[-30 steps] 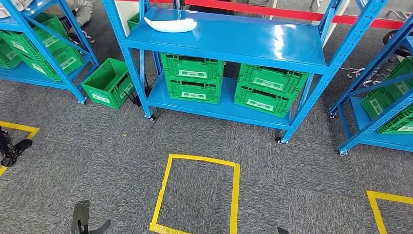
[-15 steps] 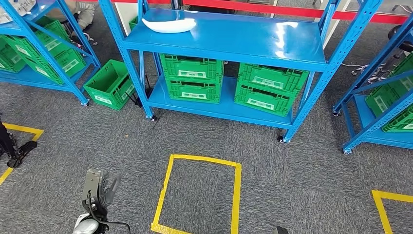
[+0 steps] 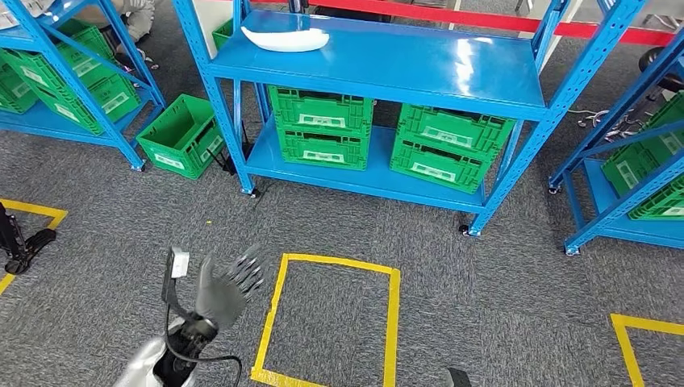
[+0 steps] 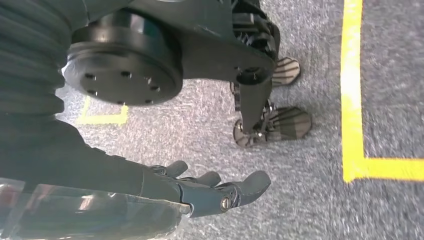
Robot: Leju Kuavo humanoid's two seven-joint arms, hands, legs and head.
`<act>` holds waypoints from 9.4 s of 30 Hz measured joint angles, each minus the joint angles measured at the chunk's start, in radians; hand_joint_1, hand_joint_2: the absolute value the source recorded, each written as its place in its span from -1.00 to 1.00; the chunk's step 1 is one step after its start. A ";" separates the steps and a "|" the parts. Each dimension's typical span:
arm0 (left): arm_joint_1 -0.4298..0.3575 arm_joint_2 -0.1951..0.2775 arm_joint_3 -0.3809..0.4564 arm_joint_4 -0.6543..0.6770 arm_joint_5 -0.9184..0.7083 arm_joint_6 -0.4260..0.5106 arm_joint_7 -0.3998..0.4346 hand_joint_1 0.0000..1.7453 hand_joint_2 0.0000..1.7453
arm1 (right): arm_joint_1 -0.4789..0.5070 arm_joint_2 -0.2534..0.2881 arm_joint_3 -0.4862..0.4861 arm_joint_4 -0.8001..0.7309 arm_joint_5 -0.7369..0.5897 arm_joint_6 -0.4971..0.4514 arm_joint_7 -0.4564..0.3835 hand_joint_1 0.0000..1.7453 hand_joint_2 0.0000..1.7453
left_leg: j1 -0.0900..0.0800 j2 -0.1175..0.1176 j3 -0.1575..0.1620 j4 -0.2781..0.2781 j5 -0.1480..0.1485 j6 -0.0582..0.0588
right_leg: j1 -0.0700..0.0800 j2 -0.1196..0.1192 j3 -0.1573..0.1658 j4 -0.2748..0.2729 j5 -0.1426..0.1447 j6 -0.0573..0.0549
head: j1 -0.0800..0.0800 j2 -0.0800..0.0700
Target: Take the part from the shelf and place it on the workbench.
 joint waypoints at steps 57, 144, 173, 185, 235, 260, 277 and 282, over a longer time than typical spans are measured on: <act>-0.106 0.039 -0.373 -0.489 0.361 -0.150 -0.146 -1.00 -1.00 | 0.006 -0.019 0.070 0.006 0.068 0.025 -0.009 -1.00 -1.00 | -0.026 0.005 -0.031 0.022 0.000 0.029 | 0.010 0.003 0.046 -0.033 -0.008 -0.025 | 0.001 0.000; -0.067 0.079 -0.364 -0.533 0.343 -0.177 -0.143 -1.00 -1.00 | -0.003 -0.007 0.076 0.006 0.146 0.048 0.015 -1.00 -1.00 | 0.000 -0.001 -0.190 0.302 -0.080 -0.038 | 0.000 -0.006 0.074 -0.028 -0.033 -0.041 | 0.001 0.000; -0.072 0.078 -0.364 -0.547 0.332 -0.171 -0.143 -1.00 -1.00 | 0.012 -0.007 0.075 0.006 0.156 0.039 0.044 -1.00 -1.00 | -0.004 -0.003 -0.088 0.271 -0.153 -0.041 | 0.001 -0.004 0.037 -0.025 0.002 -0.043 | -0.001 0.000; -0.073 0.075 -0.362 -0.557 0.332 -0.167 -0.144 -1.00 -1.00 | 0.006 -0.001 0.075 0.006 0.159 0.032 0.043 -1.00 -1.00 | -0.019 -0.011 -0.037 -0.002 0.049 0.021 | 0.020 0.006 0.096 0.019 -0.098 -0.015 | 0.000 0.000; -0.071 0.070 -0.364 -0.556 0.323 -0.173 -0.138 -1.00 -1.00 | 0.012 -0.012 0.070 0.006 0.154 0.038 0.036 -1.00 -1.00 | -0.006 -0.002 -0.185 0.303 -0.093 -0.040 | 0.000 -0.004 0.037 -0.021 -0.004 -0.034 | -0.001 0.000; -0.090 0.062 -0.379 -0.530 0.328 -0.191 -0.104 -1.00 -1.00 | 0.035 0.000 0.033 0.007 0.104 0.056 0.025 -1.00 -1.00 | -0.020 0.072 0.000 0.004 -0.003 -0.020 | 0.005 -0.023 0.006 -0.033 0.031 -0.015 | 0.000 0.000; -0.126 0.051 -0.414 -0.517 0.346 -0.186 -0.080 -1.00 -1.00 | 0.043 0.022 0.017 0.008 0.093 0.068 0.020 -1.00 -1.00 | -0.003 -0.028 0.021 -0.038 0.021 0.008 | 0.003 0.086 -0.015 -0.010 0.029 -0.004 | 0.001 0.000; -0.127 0.050 -0.420 -0.510 0.346 -0.182 -0.079 -1.00 -1.00 | 0.037 0.017 0.015 0.008 0.093 0.068 0.020 -1.00 -1.00 | -0.010 0.038 0.025 -0.049 0.026 0.011 | 0.003 0.004 -0.132 0.225 -0.057 -0.004 | 0.005 0.000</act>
